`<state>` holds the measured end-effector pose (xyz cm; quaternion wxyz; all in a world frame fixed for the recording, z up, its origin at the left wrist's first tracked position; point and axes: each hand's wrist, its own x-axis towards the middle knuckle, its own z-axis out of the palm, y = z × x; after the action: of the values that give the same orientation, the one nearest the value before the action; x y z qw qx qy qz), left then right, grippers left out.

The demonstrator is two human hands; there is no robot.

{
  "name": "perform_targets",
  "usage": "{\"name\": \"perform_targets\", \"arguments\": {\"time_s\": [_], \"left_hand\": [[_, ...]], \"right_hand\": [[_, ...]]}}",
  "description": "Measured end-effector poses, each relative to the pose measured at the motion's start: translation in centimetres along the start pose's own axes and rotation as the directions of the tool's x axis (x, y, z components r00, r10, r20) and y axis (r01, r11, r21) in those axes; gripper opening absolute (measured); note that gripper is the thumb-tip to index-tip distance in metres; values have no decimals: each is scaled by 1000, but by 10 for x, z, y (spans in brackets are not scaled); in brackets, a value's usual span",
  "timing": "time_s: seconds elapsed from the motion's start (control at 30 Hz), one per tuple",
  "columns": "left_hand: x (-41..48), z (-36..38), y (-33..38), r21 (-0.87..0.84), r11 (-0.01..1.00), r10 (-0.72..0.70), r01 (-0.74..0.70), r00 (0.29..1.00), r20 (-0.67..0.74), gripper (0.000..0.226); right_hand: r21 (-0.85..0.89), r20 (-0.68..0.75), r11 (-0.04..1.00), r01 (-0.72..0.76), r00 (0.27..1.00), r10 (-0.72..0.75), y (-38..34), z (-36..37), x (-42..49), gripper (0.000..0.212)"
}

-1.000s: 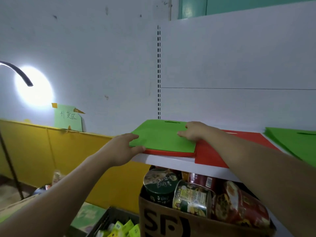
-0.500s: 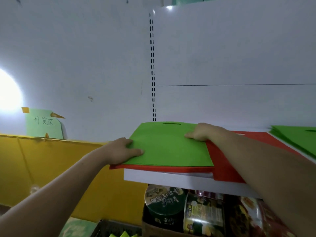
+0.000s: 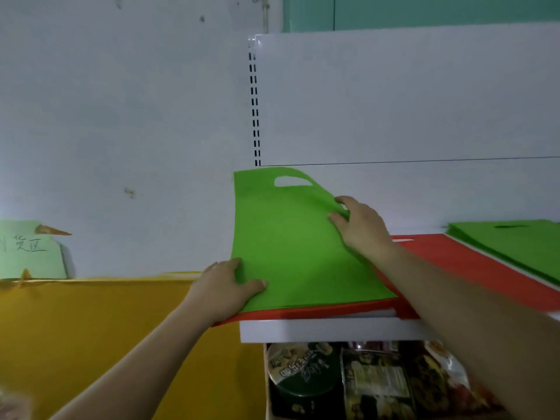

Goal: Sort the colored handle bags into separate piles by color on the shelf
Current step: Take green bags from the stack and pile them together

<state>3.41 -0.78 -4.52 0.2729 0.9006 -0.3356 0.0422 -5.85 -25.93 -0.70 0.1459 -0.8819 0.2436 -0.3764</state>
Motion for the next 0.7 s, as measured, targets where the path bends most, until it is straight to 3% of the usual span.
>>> {"name": "perform_targets", "arguments": {"time_s": [0.23, 0.43, 0.6, 0.7], "left_hand": [[1, 7, -10, -312, 944, 43, -105, 979, -198, 68], [-2, 9, -13, -362, 914, 66, -184, 947, -315, 59], [-2, 8, -14, -393, 895, 64, -209, 934, -351, 56], [-2, 6, -13, -394, 894, 63, -212, 932, -358, 55]], "right_hand": [[384, -178, 923, -32, 978, 108, 0, -9, -22, 61], [446, -247, 893, 59, 967, 60, 2, -11, -29, 55], [417, -359, 889, 191, 933, -32, 6, -9, -29, 45], [422, -358, 885, 198, 933, -38, 5, -10, -29, 45]]}}
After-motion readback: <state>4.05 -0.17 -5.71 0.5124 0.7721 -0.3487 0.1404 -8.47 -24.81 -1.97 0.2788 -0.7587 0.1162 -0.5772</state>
